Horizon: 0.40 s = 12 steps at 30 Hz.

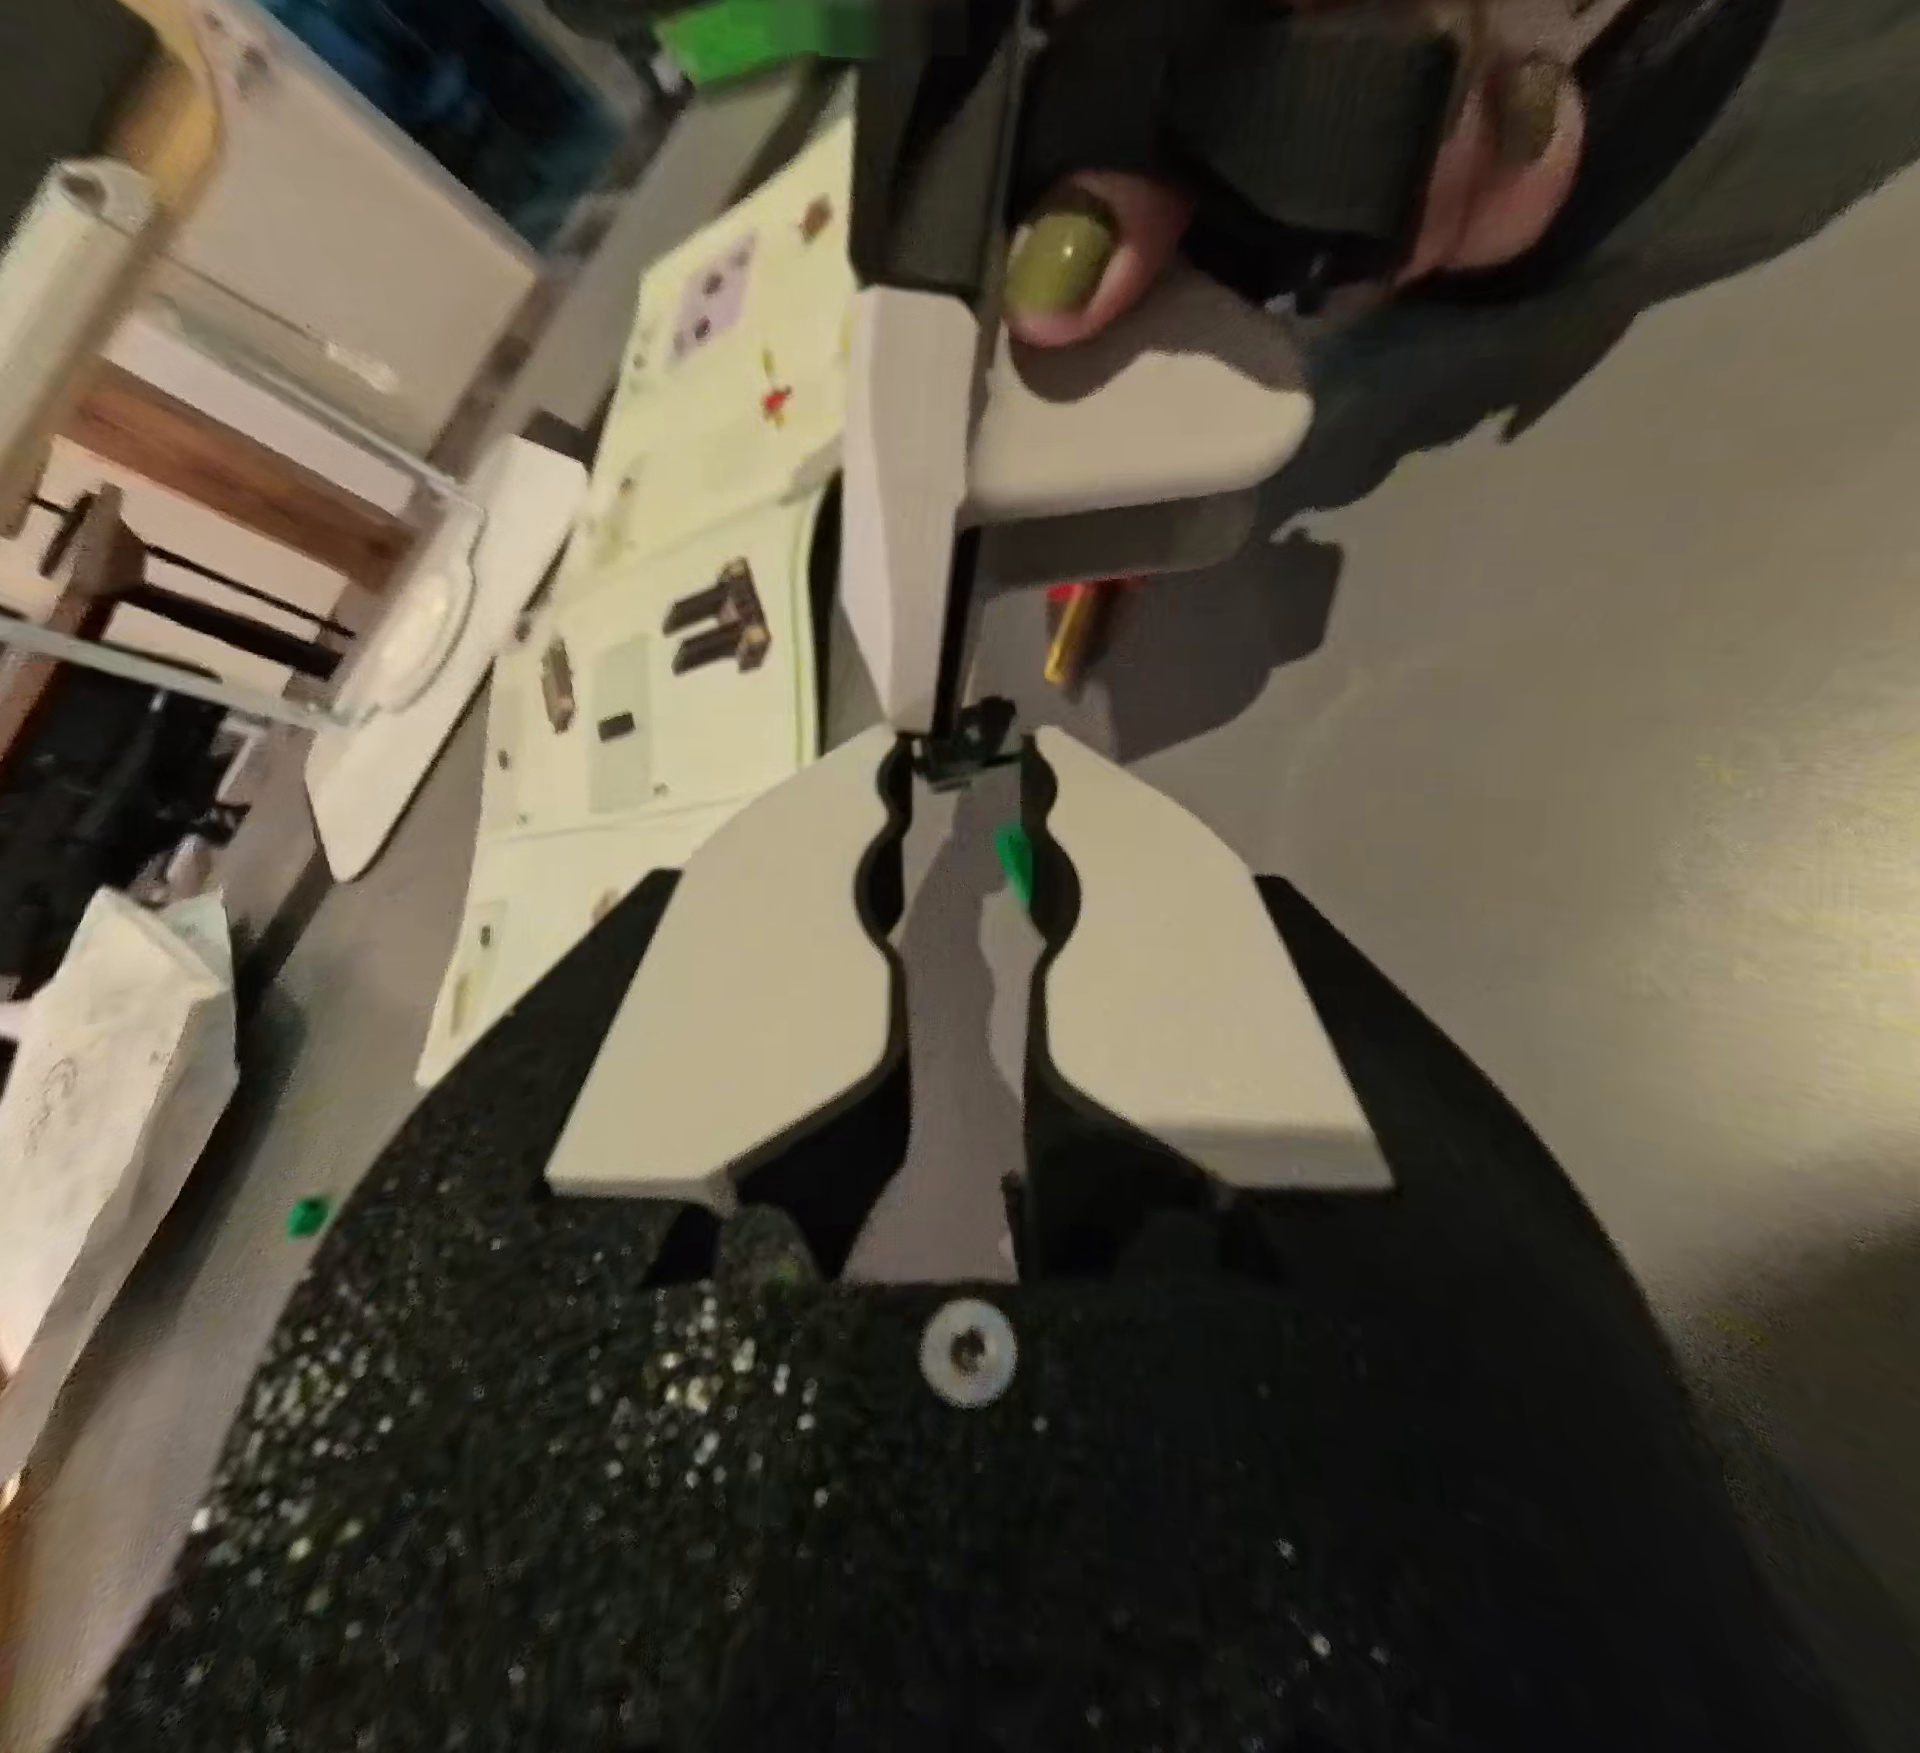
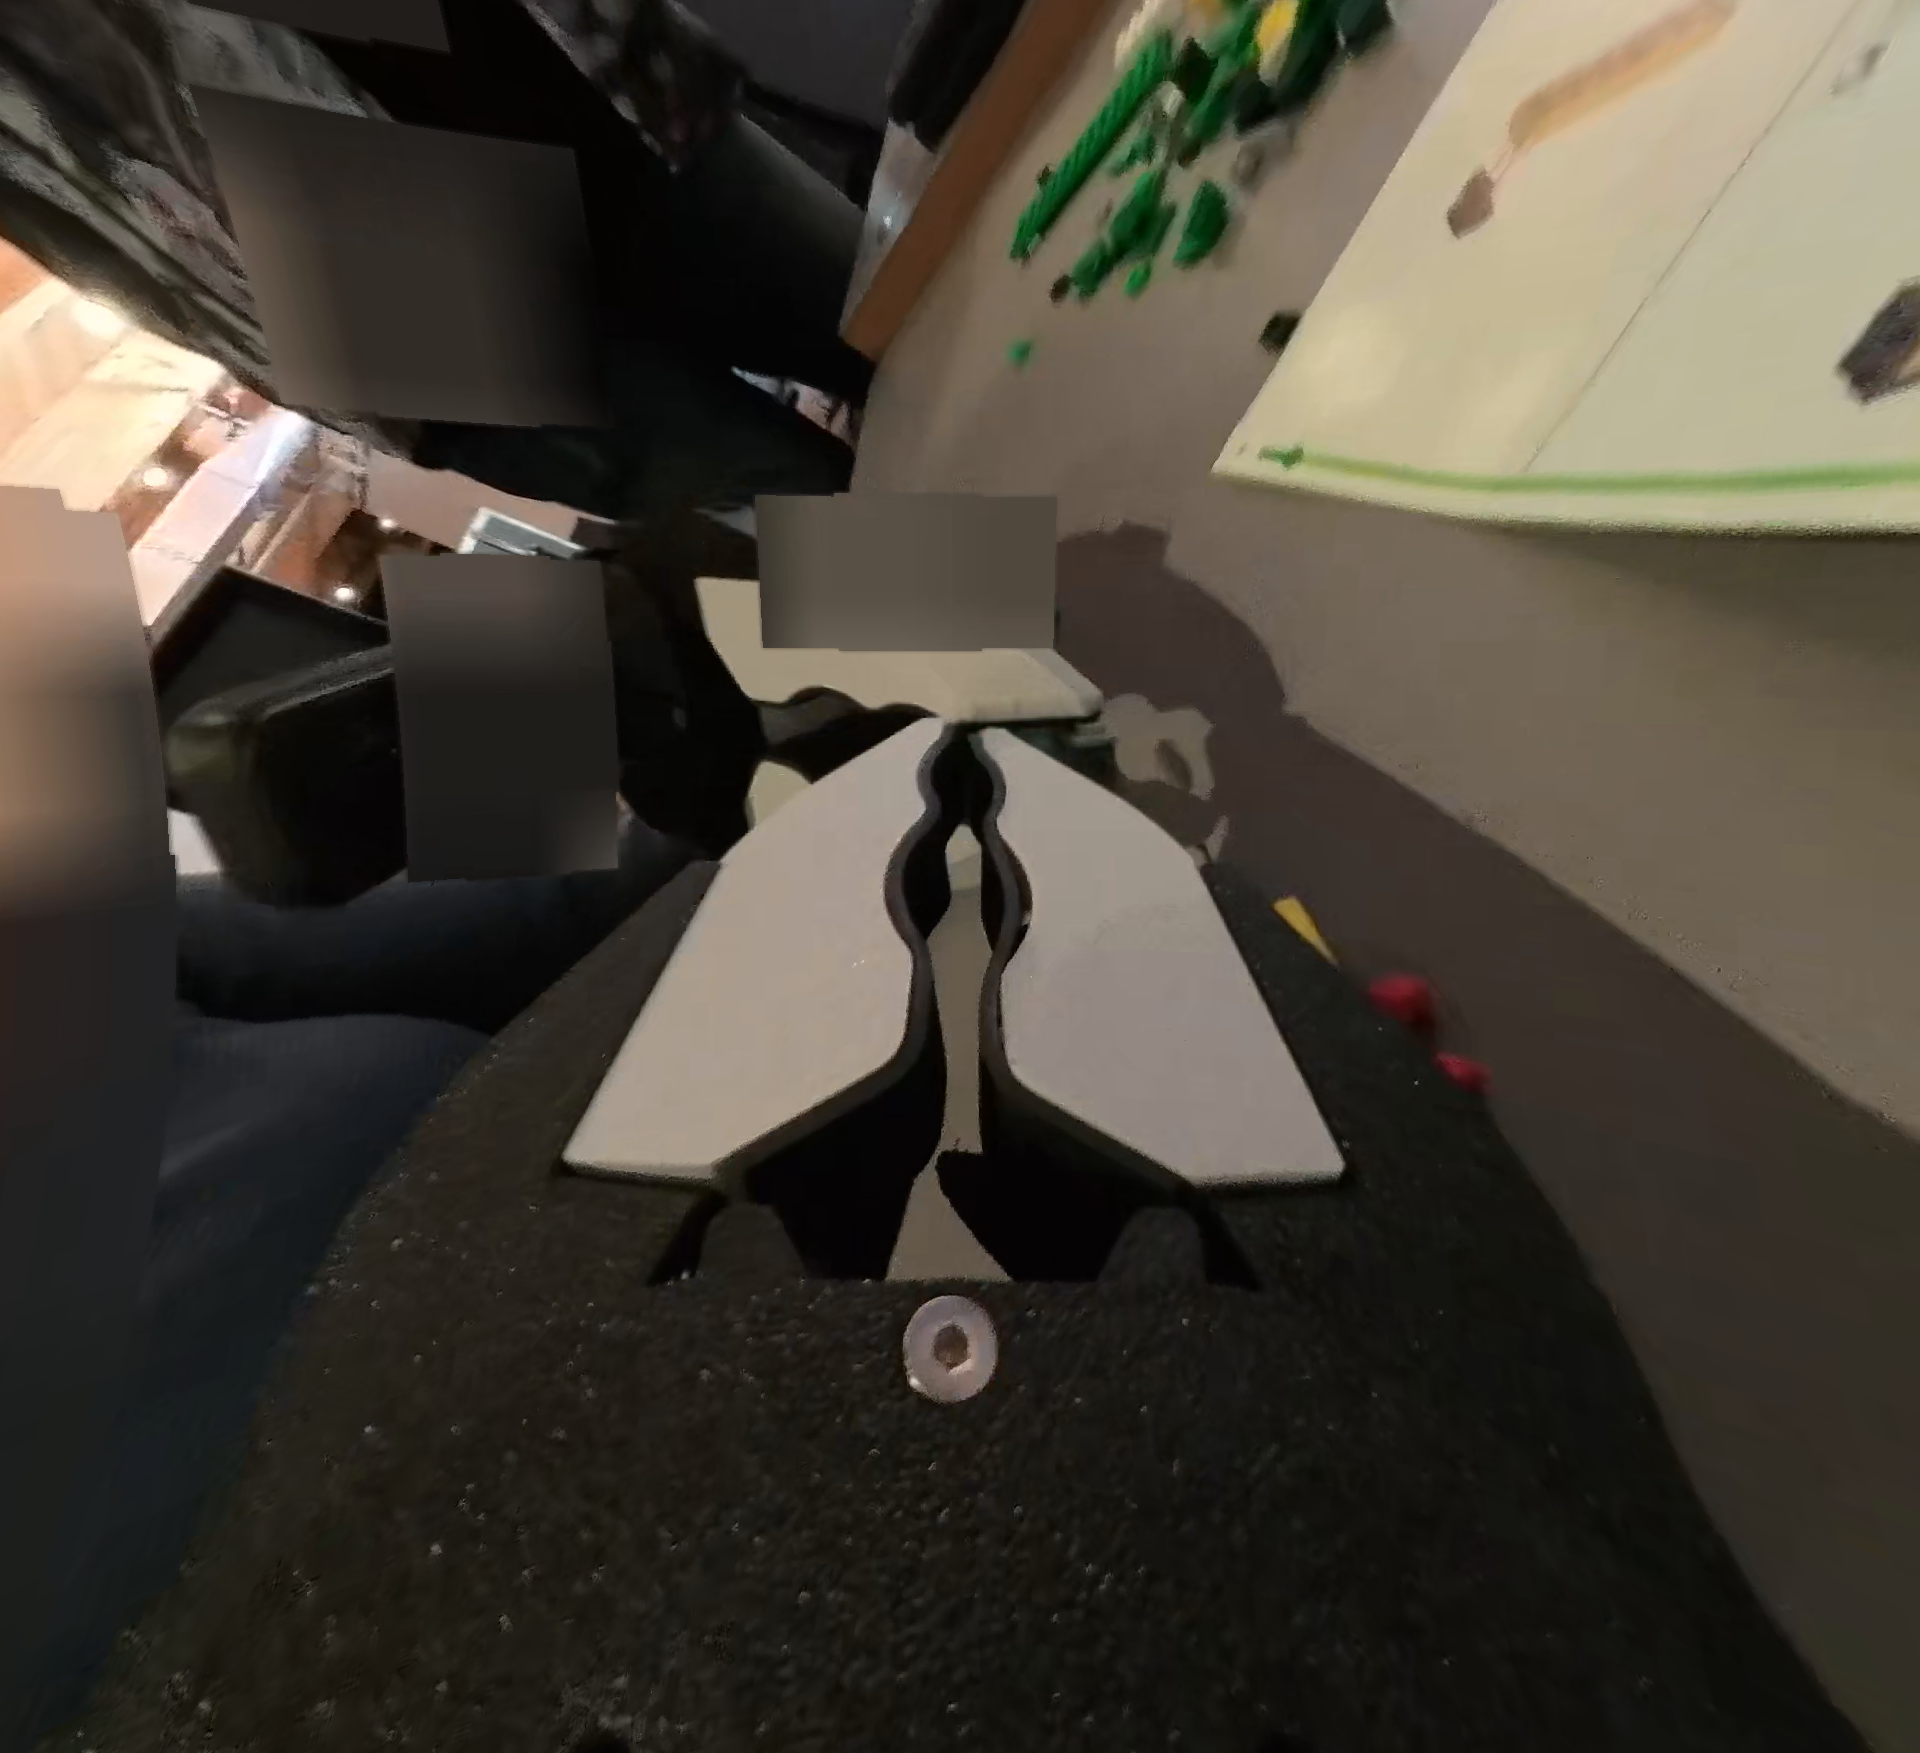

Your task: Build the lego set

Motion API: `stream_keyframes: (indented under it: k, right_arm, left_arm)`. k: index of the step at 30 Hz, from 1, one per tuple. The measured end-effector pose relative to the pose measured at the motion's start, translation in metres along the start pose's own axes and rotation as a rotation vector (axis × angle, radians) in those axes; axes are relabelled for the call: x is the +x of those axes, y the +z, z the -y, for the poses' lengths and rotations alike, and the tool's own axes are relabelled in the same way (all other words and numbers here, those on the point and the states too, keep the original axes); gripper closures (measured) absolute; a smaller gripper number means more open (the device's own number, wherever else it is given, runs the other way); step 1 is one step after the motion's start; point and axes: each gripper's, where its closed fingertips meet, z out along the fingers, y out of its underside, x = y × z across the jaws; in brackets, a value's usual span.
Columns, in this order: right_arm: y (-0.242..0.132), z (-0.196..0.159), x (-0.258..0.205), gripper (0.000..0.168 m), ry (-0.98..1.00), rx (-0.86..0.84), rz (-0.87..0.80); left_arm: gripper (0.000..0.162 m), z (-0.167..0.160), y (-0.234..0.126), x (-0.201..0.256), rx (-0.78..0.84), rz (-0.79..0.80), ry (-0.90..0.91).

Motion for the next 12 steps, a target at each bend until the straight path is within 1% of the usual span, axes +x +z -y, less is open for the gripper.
stream_keyframes:
  k: [2,4,6,9,12]
  right_arm:
    - [0.001,-0.006,-0.003,0.168,0.004,-0.013,-0.003]
    - [-0.003,-0.005,-0.005,0.168,-0.01,0.013,-0.018]
    - [-0.008,-0.005,-0.001,0.168,-0.05,0.026,-0.06]
    - [-0.014,0.003,0.001,0.168,-0.181,0.106,-0.117]
    - [-0.017,0.008,0.003,0.168,-0.321,0.159,-0.206]
  left_arm:
    - [0.143,-0.009,-0.001,0.008,-0.087,-0.016,0.017]
    - [0.142,-0.019,-0.003,0.016,-0.163,-0.035,0.028]
    - [0.142,-0.025,-0.007,0.017,-0.203,-0.012,0.05]
    - [0.143,-0.024,-0.013,0.008,-0.195,0.033,0.045]
    - [0.142,-0.022,-0.016,0.003,-0.128,0.002,-0.085]
